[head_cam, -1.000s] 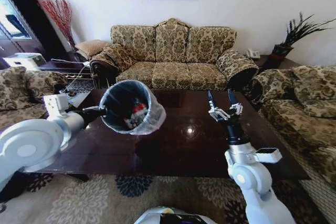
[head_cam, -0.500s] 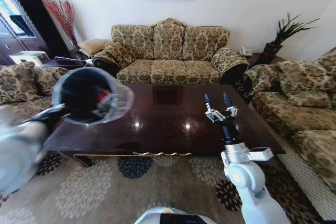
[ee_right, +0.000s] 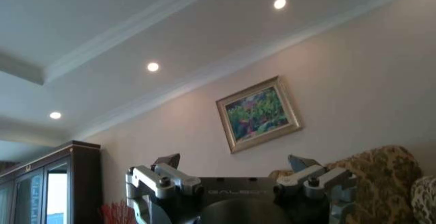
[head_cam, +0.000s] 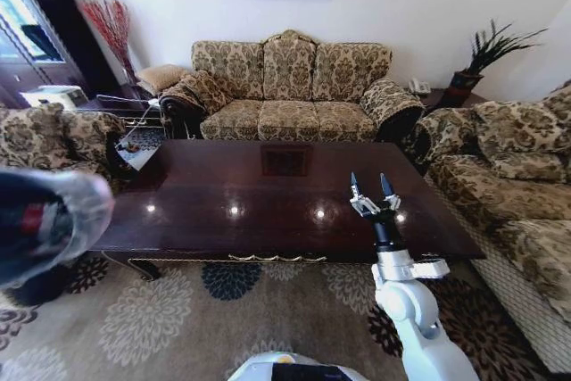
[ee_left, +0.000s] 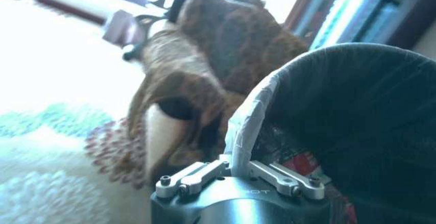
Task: Move to the front of the table and place the trash on the table into the trash bin.
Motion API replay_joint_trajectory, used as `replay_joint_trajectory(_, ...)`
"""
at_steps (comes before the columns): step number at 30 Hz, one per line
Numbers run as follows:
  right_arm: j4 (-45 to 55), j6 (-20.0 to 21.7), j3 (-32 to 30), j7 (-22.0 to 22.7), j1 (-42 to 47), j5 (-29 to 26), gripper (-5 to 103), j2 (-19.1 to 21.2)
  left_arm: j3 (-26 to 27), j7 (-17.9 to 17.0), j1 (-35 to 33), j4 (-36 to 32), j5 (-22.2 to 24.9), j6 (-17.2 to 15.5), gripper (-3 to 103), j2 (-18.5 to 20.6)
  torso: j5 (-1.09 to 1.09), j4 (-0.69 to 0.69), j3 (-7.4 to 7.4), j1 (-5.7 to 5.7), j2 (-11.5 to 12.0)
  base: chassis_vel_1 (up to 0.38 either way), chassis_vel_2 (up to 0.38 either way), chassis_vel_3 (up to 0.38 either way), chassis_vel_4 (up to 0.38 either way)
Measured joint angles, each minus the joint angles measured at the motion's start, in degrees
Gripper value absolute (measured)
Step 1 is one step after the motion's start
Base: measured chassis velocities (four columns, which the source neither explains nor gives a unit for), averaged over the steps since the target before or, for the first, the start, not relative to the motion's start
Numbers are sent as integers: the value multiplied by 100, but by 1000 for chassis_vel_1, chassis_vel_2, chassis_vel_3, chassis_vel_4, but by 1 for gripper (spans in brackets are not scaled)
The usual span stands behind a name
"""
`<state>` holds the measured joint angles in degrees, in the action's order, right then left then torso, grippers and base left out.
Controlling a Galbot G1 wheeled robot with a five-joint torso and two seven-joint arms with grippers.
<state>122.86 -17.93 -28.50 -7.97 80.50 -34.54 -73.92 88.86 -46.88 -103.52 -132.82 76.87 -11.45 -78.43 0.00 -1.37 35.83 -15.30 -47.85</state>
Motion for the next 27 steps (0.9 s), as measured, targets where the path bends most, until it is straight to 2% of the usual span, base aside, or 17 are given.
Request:
replay_joint_trajectory(1,0,0,0,0,0,0,100,0,0,0,0,0,0,0,0,0,0,0,0,0,0,0,0,0,0)
replay_joint_trajectory(4,-12,-15,-137,-12,169,50,100,-34,-417,175,195,919,-498,263,0,-167,-1,0,1,-1,0,0,0,0,0)
replay_joint_trajectory(5,-12,-15,-137,-12,169,50,100,-34,-417,175,195,919,-498,263,0,-167,-1,0,1,-1,0,0,0,0,0)
replay_joint_trajectory(8,-1,-109,-368,-55,475,20,100,-33,-927,352,423,1987,-988,527,0,-170,-1,2,0,-1,0,0,0,0,0)
replay_joint_trajectory(9,-1,-109,-368,-55,475,20,100,-33,-927,352,423,1987,-988,527,0,-170,-1,2,0,-1,0,0,0,0,0)
replay_joint_trajectory(11,13,-162,-527,-85,609,-16,100,15,-1211,438,560,2655,-1045,623,0,-74,-2,2,0,0,-1,0,0,0,0)
replay_joint_trajectory(13,62,-191,-684,-121,734,-13,100,35,-1544,756,697,3538,-1031,770,0,82,-4,1,1,-1,0,0,0,0,0)
replay_joint_trajectory(14,62,-191,-684,-121,734,-13,100,35,-1544,756,697,3538,-1031,770,0,82,-4,1,1,-1,0,0,0,0,0)
replay_joint_trajectory(17,185,-258,-755,-157,956,70,100,-15,-1956,1312,996,4979,-1230,963,0,389,-1,1,0,-1,0,0,0,0,0)
replay_joint_trajectory(20,211,-277,-762,-157,1001,88,100,-33,-2008,1406,1092,5342,-1230,971,0,479,0,3,0,-1,-1,0,0,0,0)
replay_joint_trajectory(22,304,-343,-809,-158,1133,124,100,-98,-2123,1824,1398,6427,-1176,996,0,737,0,0,1,-1,-1,0,0,0,0)
replay_joint_trajectory(23,304,-343,-809,-158,1133,124,100,-98,-2123,1824,1398,6427,-1176,996,0,737,0,0,1,-1,-1,0,0,0,0)
replay_joint_trajectory(25,342,-350,-865,-157,1172,118,100,-108,-2144,2046,1495,6819,-1124,1012,0,802,-2,1,1,-1,-1,0,0,0,0)
replay_joint_trajectory(27,372,-344,-988,-138,1229,99,100,-84,-2115,2196,1540,7044,-890,956,0,812,1,0,1,-1,-1,0,0,0,0)
